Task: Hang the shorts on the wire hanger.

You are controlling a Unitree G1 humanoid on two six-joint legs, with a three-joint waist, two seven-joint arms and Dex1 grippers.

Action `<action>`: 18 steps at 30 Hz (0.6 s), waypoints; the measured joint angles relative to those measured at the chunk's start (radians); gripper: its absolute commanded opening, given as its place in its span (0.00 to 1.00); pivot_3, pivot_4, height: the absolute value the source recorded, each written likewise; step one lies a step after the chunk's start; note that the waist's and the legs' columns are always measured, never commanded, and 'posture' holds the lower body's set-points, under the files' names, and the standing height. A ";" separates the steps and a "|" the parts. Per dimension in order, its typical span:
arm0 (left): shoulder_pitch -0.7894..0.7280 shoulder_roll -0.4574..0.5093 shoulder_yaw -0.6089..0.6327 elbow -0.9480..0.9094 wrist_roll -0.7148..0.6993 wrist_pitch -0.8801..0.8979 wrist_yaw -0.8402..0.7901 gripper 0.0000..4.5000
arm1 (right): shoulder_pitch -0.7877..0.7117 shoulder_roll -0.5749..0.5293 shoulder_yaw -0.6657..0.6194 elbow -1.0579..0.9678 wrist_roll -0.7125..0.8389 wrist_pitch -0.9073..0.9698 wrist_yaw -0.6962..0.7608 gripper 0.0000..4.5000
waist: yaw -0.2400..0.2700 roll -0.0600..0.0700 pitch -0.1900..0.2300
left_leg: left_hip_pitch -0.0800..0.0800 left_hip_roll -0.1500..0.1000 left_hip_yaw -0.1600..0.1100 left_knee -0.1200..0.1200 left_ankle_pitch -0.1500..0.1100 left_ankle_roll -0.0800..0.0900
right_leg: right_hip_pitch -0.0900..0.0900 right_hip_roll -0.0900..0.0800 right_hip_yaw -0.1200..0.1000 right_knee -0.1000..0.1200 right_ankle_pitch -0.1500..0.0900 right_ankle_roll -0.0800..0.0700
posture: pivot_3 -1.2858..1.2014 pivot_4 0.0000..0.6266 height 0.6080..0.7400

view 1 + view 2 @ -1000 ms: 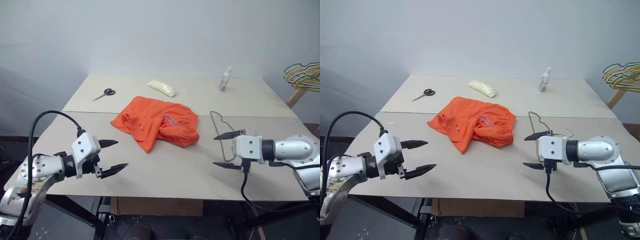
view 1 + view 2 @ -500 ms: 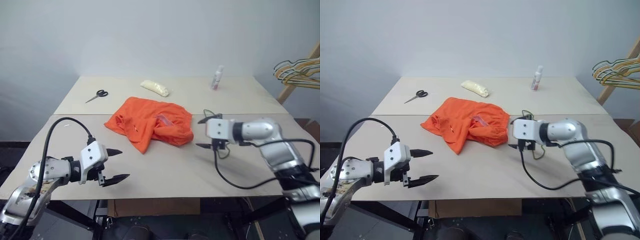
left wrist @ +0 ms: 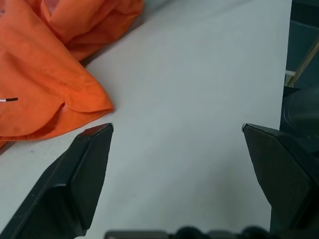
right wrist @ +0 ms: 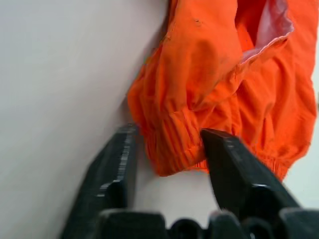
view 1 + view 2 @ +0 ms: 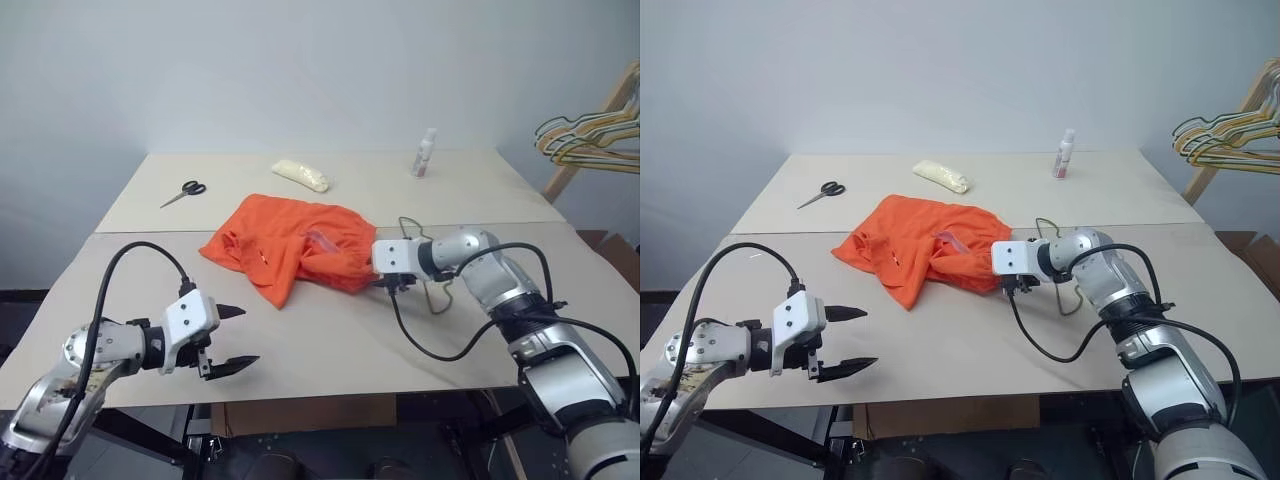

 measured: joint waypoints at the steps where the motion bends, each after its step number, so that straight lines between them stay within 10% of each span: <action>1: -0.006 -0.008 0.000 0.012 0.000 -0.002 0.000 1.00 | -0.004 0.007 0.000 0.011 -0.001 -0.007 -0.002 0.23 | 0.000 0.000 0.000 | 0.001 0.000 0.000 -0.001 0.000 -0.001 | 0.000 0.000 0.000 0.000 0.000 0.000 | 0.61 0.00 1.00; 4: -0.050 -0.039 -0.004 0.070 0.001 -0.009 0.006 1.00 | -0.011 0.021 0.005 0.042 -0.022 -0.036 -0.021 0.01 | 0.003 0.000 0.000 | 0.003 -0.001 0.000 -0.004 0.001 -0.002 | 0.001 0.000 0.000 0.000 0.000 -0.001 | 0.61 0.00 1.00; 18: -0.487 -0.182 -0.249 0.613 0.233 -0.123 -0.002 1.00 | 0.007 0.041 0.006 -0.004 -0.066 -0.048 -0.070 0.01 | -0.032 0.000 -0.001 | 0.005 -0.002 0.001 -0.007 0.003 -0.004 | 0.001 0.000 0.000 0.008 -0.001 -0.002 | 0.58 0.00 1.00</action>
